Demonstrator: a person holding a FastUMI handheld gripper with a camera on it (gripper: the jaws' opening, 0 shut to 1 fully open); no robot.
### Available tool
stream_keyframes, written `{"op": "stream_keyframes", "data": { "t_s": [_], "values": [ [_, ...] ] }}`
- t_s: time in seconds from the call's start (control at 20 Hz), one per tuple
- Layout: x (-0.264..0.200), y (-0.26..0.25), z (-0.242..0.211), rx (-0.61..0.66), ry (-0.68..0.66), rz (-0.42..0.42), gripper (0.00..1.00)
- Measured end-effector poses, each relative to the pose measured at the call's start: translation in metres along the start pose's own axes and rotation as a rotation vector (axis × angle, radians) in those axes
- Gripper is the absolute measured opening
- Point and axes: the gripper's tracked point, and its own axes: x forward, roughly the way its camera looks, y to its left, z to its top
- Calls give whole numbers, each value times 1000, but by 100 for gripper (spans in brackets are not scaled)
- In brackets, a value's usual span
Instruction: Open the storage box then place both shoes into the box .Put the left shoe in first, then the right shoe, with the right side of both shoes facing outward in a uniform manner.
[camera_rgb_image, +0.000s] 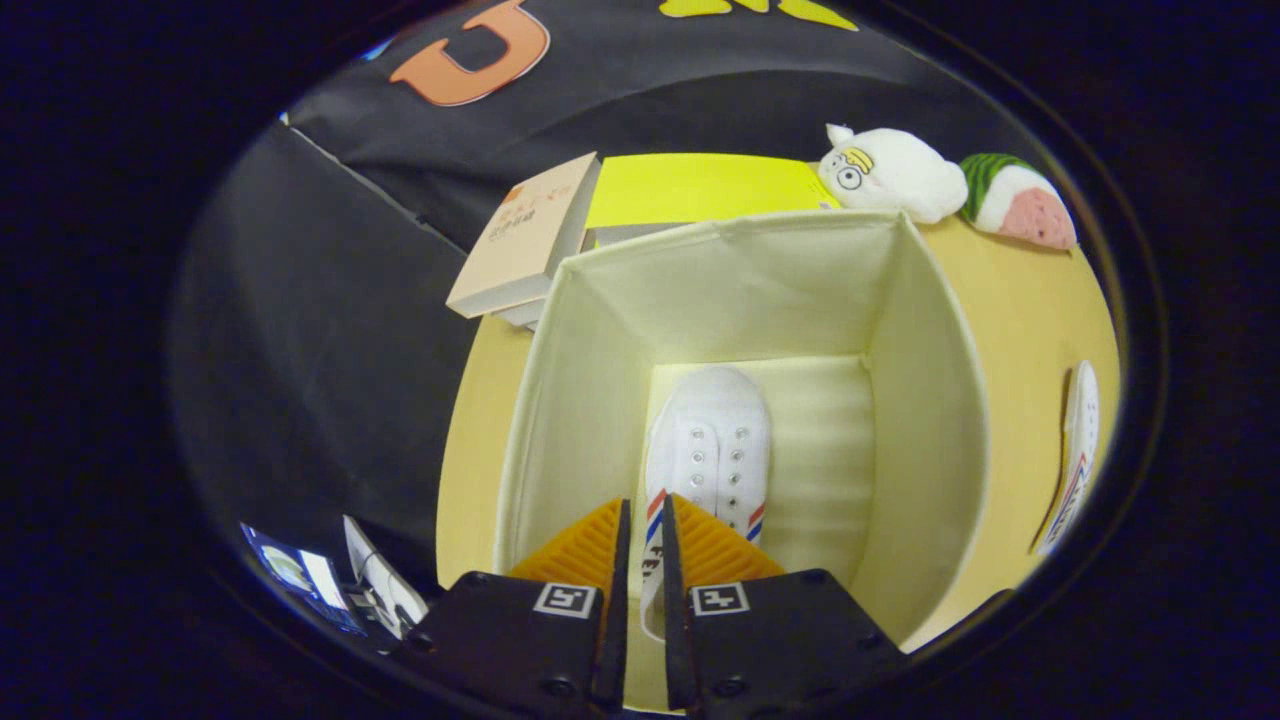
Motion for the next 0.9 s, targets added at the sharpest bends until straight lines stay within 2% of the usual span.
{"op": "stream_keyframes", "data": {
  "t_s": [0.05, 0.2, 0.25, 0.35, 0.45, 0.55, 0.75, 0.9],
  "values": [
    [-4, 0, -2, 0, 9, 0, 28],
    [-15, -10, -1, -14, -5, -16, 32],
    [-19, -14, -1, -36, -11, -32, 36],
    [-28, -30, 5, -85, -57, -108, 42],
    [-42, -44, 9, -147, -115, -201, 43],
    [-60, -49, 10, -211, -156, -248, 43],
    [-93, -58, -3, -245, -178, -254, 47],
    [-116, -67, -14, -215, -197, -214, 50]
  ]
}}
